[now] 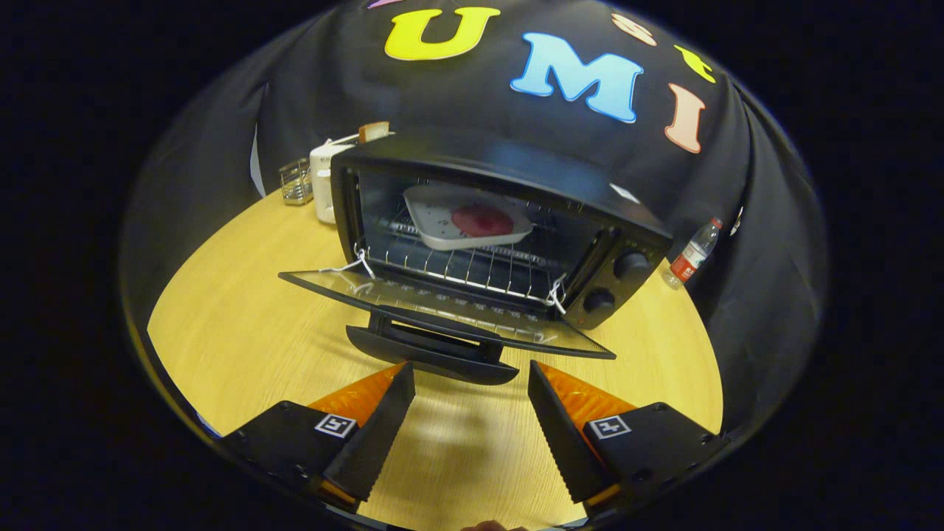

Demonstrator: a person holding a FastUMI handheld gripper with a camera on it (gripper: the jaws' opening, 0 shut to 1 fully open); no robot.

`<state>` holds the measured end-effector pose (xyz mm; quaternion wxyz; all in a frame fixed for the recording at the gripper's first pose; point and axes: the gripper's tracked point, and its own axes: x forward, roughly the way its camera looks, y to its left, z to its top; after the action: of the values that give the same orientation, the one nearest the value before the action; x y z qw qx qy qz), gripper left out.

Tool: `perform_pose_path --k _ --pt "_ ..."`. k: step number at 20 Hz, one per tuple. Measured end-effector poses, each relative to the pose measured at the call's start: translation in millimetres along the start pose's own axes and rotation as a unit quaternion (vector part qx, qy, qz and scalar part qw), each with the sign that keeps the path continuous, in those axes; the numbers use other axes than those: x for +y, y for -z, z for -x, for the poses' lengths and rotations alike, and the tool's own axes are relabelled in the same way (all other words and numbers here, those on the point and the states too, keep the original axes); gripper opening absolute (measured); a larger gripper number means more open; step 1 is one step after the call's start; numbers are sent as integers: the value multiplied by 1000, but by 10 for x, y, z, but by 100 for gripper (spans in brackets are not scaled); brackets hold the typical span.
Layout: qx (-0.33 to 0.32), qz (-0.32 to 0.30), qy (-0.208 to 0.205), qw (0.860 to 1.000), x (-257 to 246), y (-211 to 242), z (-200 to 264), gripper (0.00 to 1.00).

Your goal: Open the toaster oven, put the food inside, and close the toaster oven door.

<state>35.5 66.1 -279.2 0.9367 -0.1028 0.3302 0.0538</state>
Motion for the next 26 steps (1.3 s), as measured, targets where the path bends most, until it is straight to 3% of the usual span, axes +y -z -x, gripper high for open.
perform_pose_path --k 4,10,16,20,26 --pt "-72 -10 24 997 -185 -586 167 99" --pt "-175 -30 26 984 -470 -1166 729 98" --pt "-238 -74 22 968 -893 -1338 1566 98" --pt "-279 -87 52 955 -1367 -1391 2049 98" --pt "-283 -115 105 946 -2041 -1055 2490 98"
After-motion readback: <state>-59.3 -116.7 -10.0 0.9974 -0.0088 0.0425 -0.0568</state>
